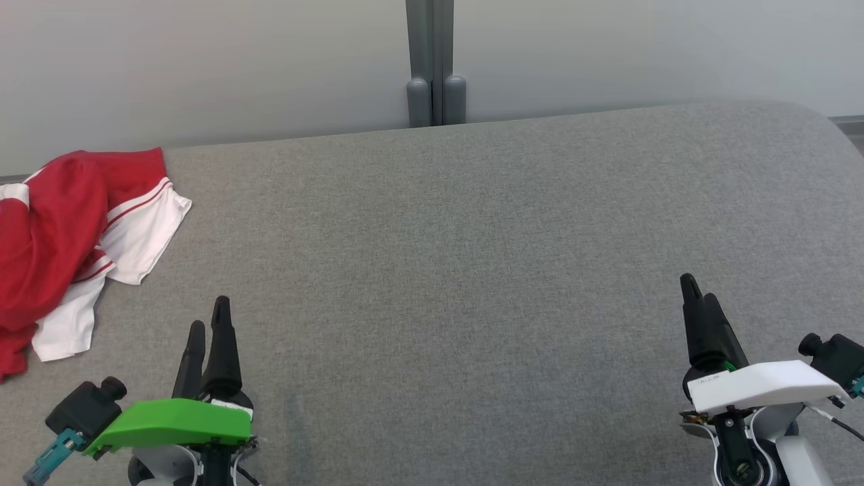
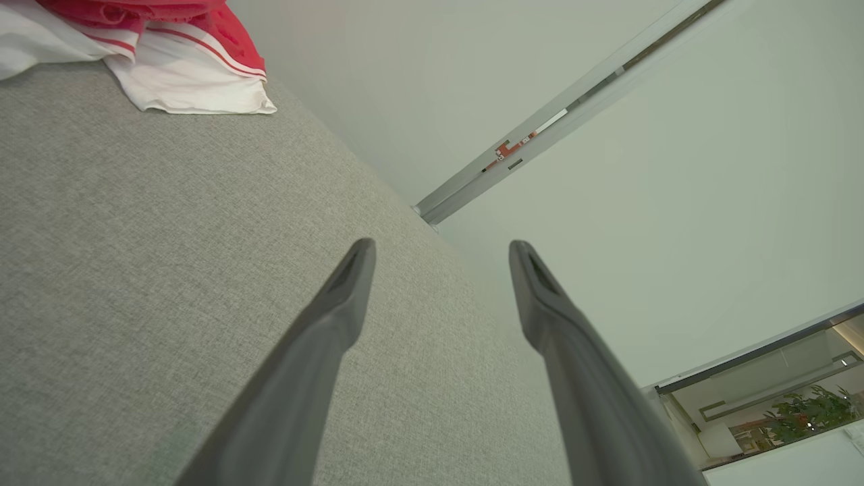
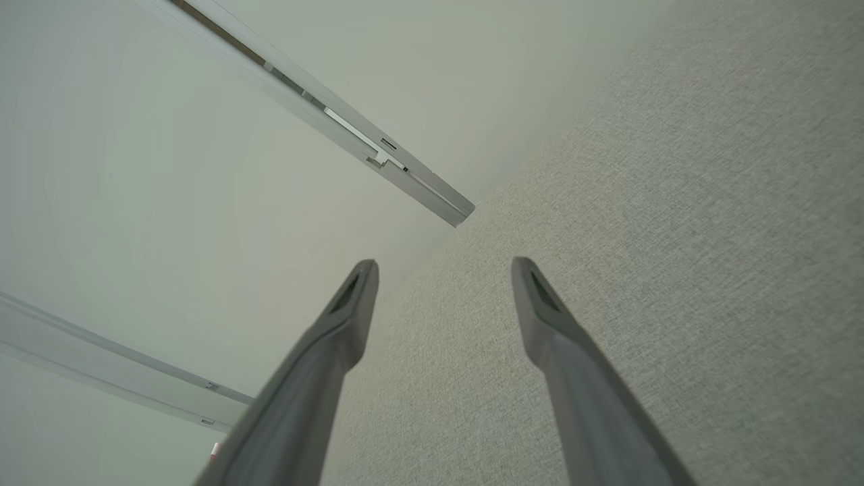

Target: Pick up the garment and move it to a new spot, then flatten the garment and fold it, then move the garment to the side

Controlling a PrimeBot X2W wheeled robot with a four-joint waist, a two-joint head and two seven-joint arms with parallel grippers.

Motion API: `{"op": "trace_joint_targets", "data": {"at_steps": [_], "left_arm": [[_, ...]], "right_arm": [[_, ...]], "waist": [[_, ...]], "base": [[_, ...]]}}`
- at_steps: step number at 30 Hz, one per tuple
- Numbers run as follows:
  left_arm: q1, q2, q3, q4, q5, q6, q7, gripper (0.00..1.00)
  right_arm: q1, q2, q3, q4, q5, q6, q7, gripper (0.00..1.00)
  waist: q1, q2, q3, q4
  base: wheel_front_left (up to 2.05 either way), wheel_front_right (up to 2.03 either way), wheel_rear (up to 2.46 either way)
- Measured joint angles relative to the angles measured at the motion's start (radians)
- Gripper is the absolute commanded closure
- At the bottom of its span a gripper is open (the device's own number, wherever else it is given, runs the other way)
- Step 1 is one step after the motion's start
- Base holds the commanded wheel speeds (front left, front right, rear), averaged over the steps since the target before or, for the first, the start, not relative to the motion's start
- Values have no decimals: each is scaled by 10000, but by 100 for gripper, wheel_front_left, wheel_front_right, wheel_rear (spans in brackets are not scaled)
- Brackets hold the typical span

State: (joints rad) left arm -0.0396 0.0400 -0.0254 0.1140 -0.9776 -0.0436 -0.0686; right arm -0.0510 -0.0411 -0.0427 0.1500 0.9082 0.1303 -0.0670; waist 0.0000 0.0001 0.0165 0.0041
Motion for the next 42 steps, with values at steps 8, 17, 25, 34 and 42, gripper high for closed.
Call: {"op": "trace_joint_targets", "data": {"at_steps": [8, 17, 25, 34, 42], "left_arm": [[94, 6, -203, -38, 1478, 176, -234, 0], [239, 17, -247, 29, 2895, 263, -523, 0], [309, 23, -374, 242, 3810, 316, -738, 0], [342, 29, -470, 483, 4707, 408, -961, 0], [489, 33, -485, 596, 5359, 437, -1152, 0]], "right_arm": [[37, -10, 245, -19, -1292, 0, -245, 0], [58, -19, 395, 82, -2485, 0, -510, 0], [60, -25, 562, 165, -3553, 0, -731, 0], [60, -33, 711, 178, -4544, 2, -951, 0], [71, -40, 857, 251, -5402, 2, -1158, 0]], "waist": [[0, 0, 22, -3], [0, 0, 15, 20], [0, 0, 33, 33], [0, 0, 50, 35], [0, 0, 10, 51]], "base": [[0, 0, 0], [0, 0, 0], [0, 0, 0], [0, 0, 0], [0, 0, 0]]}}
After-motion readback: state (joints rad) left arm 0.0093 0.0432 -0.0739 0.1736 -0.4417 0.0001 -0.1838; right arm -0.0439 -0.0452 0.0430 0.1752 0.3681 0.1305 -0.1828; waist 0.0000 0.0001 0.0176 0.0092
